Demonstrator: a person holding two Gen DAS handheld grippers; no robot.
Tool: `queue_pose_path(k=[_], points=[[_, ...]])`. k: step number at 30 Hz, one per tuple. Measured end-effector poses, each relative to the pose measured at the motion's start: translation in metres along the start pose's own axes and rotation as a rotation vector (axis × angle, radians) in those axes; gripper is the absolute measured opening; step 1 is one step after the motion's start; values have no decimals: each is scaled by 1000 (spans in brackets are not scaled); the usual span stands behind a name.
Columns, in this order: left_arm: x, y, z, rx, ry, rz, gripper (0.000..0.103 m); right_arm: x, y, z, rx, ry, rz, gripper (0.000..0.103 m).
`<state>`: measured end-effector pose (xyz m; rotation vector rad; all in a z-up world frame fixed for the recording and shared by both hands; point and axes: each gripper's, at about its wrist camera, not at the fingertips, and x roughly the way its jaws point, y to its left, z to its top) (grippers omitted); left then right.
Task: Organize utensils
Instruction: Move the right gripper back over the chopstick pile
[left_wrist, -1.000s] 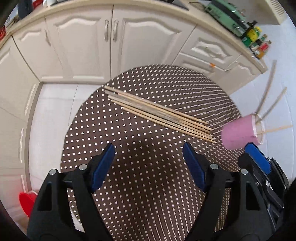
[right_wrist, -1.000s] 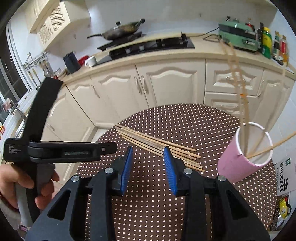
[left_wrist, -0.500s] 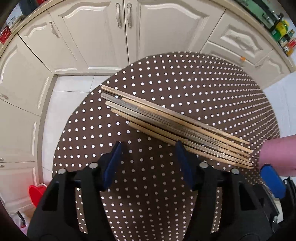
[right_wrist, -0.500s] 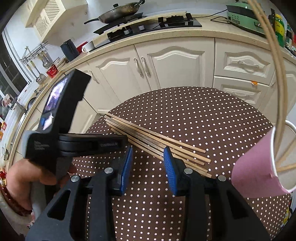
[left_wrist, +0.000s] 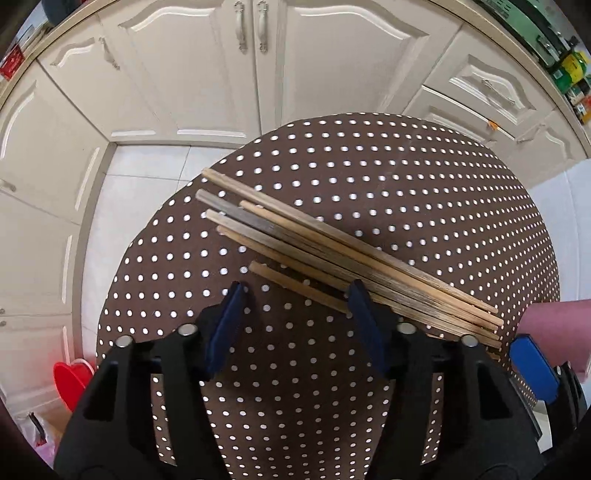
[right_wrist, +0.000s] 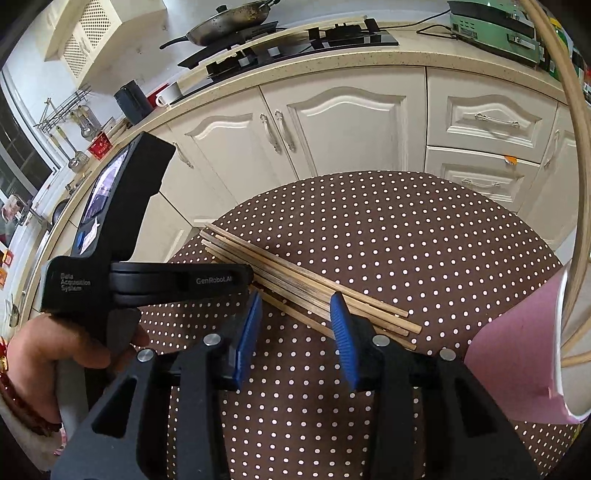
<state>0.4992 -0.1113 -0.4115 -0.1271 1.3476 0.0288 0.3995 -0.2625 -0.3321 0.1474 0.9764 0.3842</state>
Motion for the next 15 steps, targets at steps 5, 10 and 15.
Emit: queue_pose_path(k=[5,10,15], points=[[-3,-5,-9,68,-4,4,34,3,0,1,1,3,3,38],[-5,3,-11,68,17,-39,27,9,3,3,-20,16,3,38],[-8,14,-19,45,50,-53,24,30,4,6,-68,81,-32,38]])
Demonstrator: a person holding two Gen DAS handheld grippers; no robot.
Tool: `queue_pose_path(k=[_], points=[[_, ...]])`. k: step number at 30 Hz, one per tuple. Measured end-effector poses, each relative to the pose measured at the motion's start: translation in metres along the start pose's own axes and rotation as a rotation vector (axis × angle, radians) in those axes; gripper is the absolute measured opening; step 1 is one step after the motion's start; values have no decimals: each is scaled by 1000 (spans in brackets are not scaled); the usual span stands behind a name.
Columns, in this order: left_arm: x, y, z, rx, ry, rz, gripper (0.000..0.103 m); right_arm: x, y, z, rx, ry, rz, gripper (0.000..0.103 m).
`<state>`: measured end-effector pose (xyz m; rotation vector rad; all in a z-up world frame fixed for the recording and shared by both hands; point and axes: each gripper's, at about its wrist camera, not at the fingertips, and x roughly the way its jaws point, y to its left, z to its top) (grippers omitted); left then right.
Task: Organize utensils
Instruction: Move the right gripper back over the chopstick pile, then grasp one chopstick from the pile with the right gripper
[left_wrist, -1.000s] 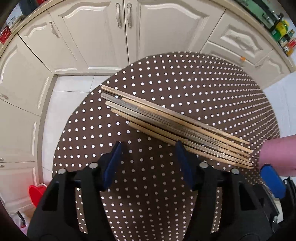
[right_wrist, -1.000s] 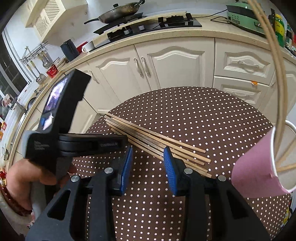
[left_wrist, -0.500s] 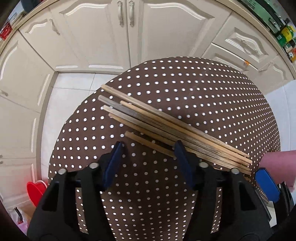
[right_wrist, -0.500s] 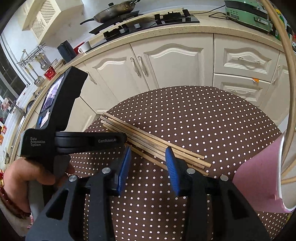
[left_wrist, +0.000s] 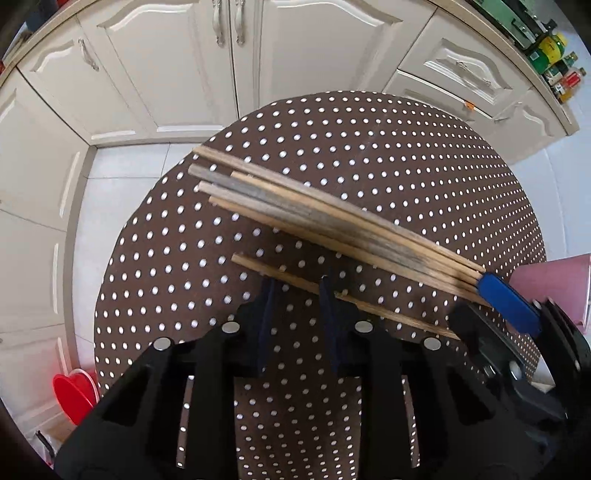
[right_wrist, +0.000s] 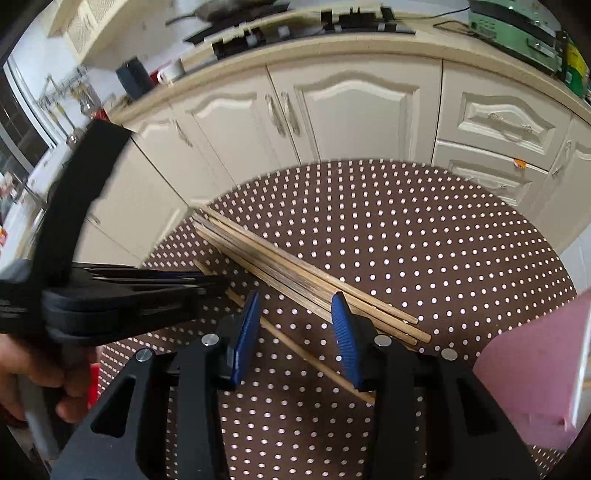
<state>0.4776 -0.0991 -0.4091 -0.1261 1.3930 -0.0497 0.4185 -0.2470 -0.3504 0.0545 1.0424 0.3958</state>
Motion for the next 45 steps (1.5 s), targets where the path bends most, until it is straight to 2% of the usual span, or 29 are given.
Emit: queue_pose_path(k=[1,5,8,10,15,19,27,35,39,41,45], points=[[2,3,-2,-4,14,11,22,4,0,1,-5,11,-9,38],[2,11,-1,-49,5,-42,22,25,-8,1,0,73,-35,38],[-4,17,0,-92,-24,-86,23,28,-12,-1,2,72,-40,37],[-4,15,-1,-84,-32,-84,23,26,-13,-2,10,85,-43,37],[0,13,-2,-98,-5,-124,23,25,-23,-7,142,143,36,38],[-1,7,-4,-97,-3,-144,23,10,-27,-7,135,99,11,37],[7,-7,3,-94,-6,-111,25,18,-27,-17,80,167,-38,37],[10,-9,6,-107,20,-103,28,17,-23,-22,110,211,-32,37],[8,-7,3,-96,28,-115,28,14,-19,-29,150,241,-6,37],[7,-5,1,-94,33,-135,34,13,-15,-36,175,270,45,37],[7,-7,-6,-48,33,-114,34,12,-9,-49,218,304,135,31]])
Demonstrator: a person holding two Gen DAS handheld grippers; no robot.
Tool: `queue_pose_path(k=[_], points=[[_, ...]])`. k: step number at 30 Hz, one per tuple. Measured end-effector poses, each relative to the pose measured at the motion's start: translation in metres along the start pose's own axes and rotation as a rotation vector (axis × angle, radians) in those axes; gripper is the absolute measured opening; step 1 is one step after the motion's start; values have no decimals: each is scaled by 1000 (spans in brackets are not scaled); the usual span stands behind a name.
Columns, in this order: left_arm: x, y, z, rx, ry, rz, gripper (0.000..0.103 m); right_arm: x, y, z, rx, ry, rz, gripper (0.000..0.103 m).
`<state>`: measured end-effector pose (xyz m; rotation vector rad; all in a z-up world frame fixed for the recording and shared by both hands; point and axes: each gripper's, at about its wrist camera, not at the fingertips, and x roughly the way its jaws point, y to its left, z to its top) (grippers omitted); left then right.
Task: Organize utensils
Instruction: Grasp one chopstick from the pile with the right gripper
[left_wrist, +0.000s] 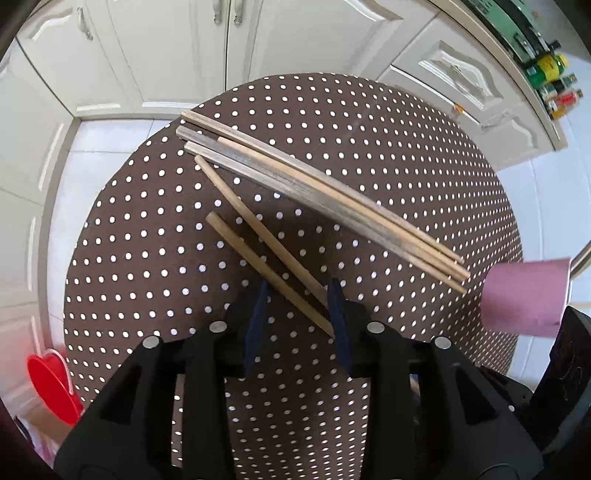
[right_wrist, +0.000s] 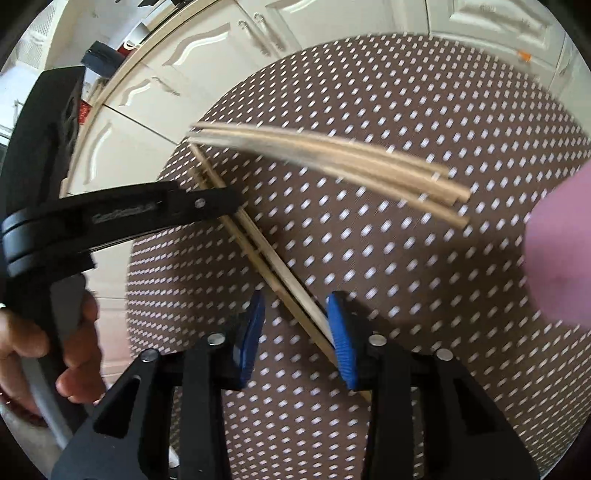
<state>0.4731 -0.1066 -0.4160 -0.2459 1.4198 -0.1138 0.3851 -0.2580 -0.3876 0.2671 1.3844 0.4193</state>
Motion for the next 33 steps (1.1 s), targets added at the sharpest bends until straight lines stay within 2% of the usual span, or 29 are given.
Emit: queue_pose_path(k=[8,15,24,26,27,29,33], points=[[-2,-2,-9,59,-1,54,34,3,11,-1,-112,-45,-73,29],[-5,6,-16,38,-8,54,34,13,25,10,-209,-46,-120,31],[-10,13,-23,25,-15,64,36,21,35,3,-295,-38,-150,29],[-15,14,-23,2,-20,14,36,18,36,1,-302,-38,-142,29],[-17,13,-23,8,-25,25,36,18,37,-1,-301,-39,-129,29],[-12,14,-26,25,-2,60,36,21,38,-3,-320,-26,-155,30],[-13,21,-29,-3,-4,56,36,23,40,-6,-338,-32,-164,28]])
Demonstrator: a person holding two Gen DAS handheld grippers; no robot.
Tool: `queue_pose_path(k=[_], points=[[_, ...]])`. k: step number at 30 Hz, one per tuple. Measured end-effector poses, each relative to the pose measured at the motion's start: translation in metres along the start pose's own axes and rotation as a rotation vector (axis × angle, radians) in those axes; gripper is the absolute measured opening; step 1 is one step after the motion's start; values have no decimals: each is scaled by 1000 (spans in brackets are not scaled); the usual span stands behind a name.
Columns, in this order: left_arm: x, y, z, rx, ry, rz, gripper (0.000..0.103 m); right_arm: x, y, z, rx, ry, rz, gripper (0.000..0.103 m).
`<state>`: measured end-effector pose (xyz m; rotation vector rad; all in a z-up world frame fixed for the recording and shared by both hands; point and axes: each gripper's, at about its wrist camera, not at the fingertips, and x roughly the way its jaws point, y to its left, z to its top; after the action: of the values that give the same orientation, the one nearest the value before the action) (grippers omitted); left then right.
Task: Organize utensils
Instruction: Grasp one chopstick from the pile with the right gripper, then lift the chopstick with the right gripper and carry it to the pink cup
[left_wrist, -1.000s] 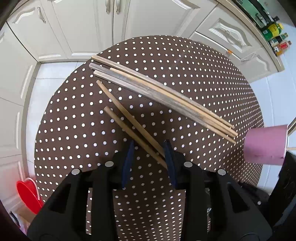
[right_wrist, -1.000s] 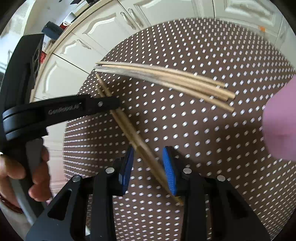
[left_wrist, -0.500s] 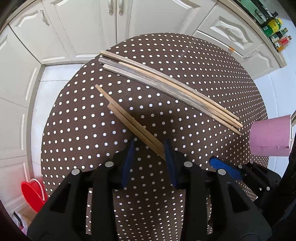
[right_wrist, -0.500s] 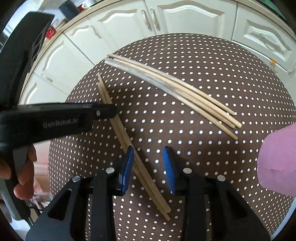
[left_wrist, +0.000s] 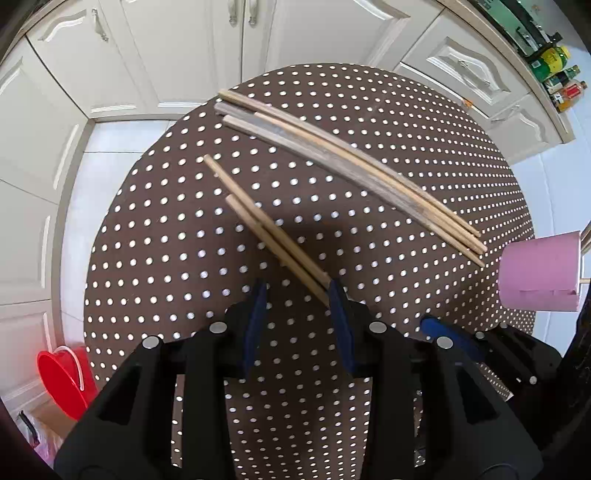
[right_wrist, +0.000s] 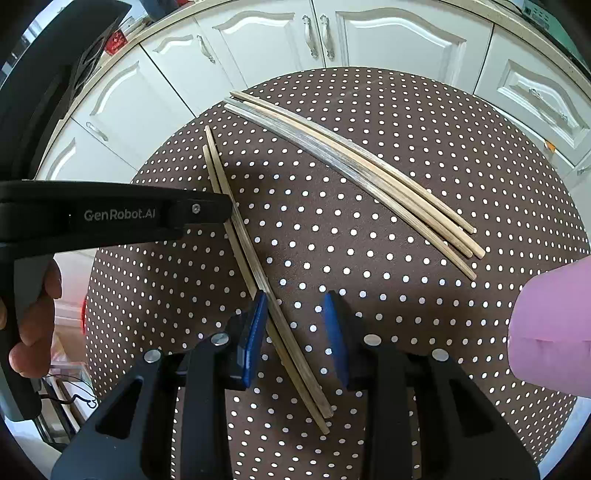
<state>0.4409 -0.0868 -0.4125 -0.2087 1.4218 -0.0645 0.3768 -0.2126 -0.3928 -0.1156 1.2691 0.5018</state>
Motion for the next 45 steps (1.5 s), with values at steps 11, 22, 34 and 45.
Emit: queue_pose_path(k=[11,22,34,45], points=[[-2,-1,-8,18,2,27,36,7,26,-6,-126,-2,-86,17],[-3,-17,-12,153,-10,70,13,0,-3,-29,193,36,19,9],[-19,4,-19,112,2,-21,7,-1,13,-25,184,-2,27,17],[-9,5,11,91,7,-17,7,35,2,61,36,-1,-11,19]])
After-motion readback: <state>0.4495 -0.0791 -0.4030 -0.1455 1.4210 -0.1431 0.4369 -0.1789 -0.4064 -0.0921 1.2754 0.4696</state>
